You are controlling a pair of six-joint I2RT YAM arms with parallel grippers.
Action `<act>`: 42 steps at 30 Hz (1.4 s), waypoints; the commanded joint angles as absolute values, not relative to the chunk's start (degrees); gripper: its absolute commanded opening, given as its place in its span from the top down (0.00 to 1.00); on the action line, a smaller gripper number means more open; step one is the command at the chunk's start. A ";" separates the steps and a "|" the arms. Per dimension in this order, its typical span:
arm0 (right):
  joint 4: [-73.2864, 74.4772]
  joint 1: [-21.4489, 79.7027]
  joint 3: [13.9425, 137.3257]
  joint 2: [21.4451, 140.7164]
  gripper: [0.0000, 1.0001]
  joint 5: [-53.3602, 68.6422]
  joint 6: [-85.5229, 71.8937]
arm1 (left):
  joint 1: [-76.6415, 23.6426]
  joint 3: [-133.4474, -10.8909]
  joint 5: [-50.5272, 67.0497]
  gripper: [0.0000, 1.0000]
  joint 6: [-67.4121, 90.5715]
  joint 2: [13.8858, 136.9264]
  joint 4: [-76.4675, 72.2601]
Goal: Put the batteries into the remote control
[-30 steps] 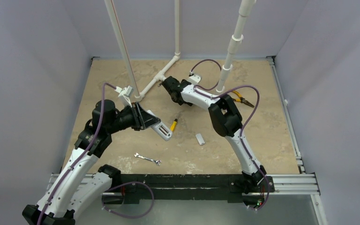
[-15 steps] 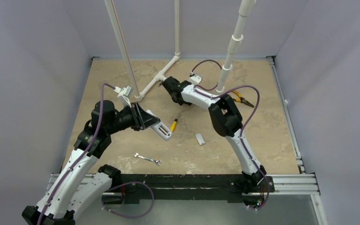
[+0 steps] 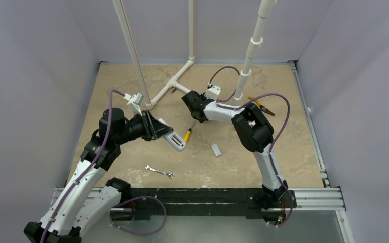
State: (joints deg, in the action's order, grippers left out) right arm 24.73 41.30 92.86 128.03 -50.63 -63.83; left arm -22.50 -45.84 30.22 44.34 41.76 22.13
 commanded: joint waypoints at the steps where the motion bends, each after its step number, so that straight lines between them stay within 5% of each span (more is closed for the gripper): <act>1: 9.55 43.21 82.87 121.51 0.72 -51.90 -53.73 | -22.12 -47.85 29.97 1.00 43.98 41.44 20.97; 8: 5.16 44.46 75.71 115.76 0.70 -49.31 -49.56 | -22.13 -48.18 29.88 1.00 43.68 41.85 21.36; 16: 20.51 44.47 91.87 123.50 0.43 -49.92 -56.81 | -22.10 -48.93 30.00 1.00 43.84 41.60 21.57; 24: 37.34 44.00 108.00 132.50 0.38 -52.34 -67.80 | -22.14 -49.39 29.28 1.00 43.40 40.46 22.62; 42: 41.05 40.32 110.05 135.17 0.23 -48.22 -70.25 | -22.15 -49.14 29.45 1.00 43.25 40.83 22.48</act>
State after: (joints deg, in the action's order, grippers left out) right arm 40.05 41.36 106.74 133.84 -48.29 -69.84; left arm -22.50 -46.83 29.54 44.27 41.01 23.75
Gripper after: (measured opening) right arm 0.765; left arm 0.261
